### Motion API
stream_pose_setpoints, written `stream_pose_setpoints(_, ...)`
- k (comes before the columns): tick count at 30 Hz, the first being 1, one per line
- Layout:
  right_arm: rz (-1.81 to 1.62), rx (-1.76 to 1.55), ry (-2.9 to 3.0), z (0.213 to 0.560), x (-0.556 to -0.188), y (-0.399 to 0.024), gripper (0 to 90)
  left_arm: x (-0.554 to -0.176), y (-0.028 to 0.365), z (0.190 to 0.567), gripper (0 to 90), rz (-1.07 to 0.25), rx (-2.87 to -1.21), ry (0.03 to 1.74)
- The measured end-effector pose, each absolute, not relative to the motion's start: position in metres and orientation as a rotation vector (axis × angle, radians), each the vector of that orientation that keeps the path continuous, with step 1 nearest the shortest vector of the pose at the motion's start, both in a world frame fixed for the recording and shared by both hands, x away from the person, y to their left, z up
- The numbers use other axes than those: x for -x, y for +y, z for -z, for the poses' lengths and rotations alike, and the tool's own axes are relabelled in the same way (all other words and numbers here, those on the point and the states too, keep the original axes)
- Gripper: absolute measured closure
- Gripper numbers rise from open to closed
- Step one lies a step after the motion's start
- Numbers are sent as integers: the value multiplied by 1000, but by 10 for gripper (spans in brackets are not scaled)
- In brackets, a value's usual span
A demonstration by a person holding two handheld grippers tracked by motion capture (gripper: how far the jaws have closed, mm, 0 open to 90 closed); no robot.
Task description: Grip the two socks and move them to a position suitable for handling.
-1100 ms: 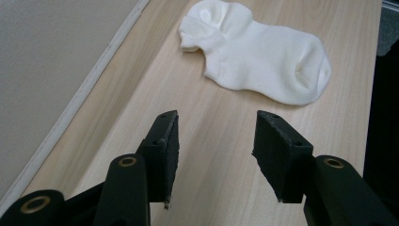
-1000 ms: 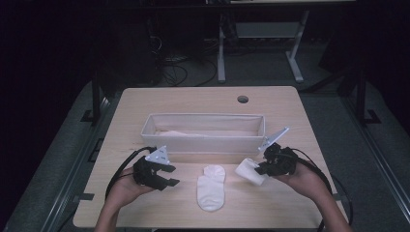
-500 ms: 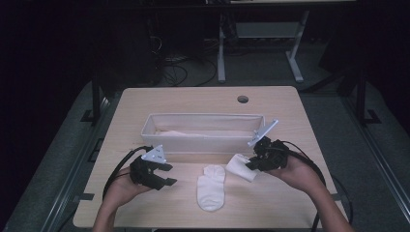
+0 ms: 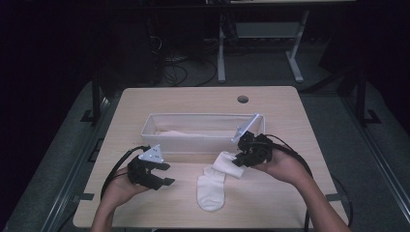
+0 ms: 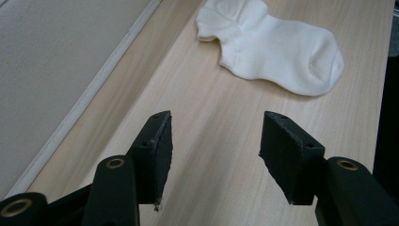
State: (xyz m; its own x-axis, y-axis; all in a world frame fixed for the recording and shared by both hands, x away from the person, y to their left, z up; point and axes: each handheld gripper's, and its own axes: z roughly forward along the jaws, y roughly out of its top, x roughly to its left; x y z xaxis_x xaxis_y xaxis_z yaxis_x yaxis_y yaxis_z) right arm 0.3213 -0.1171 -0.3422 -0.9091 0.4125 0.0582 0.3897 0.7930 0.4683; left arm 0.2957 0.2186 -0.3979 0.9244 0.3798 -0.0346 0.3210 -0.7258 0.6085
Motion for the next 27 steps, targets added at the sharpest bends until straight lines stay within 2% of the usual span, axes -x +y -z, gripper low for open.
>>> stream_pose_setpoints(16,-719,-614,2965,350,-336,-94,812,-296,222,398,419,-123,-2432,512)
stream_pose_setpoints(27,-639,-592,2987,369,-347,-76,810,-296,225,398,418,-121,-2429,517)
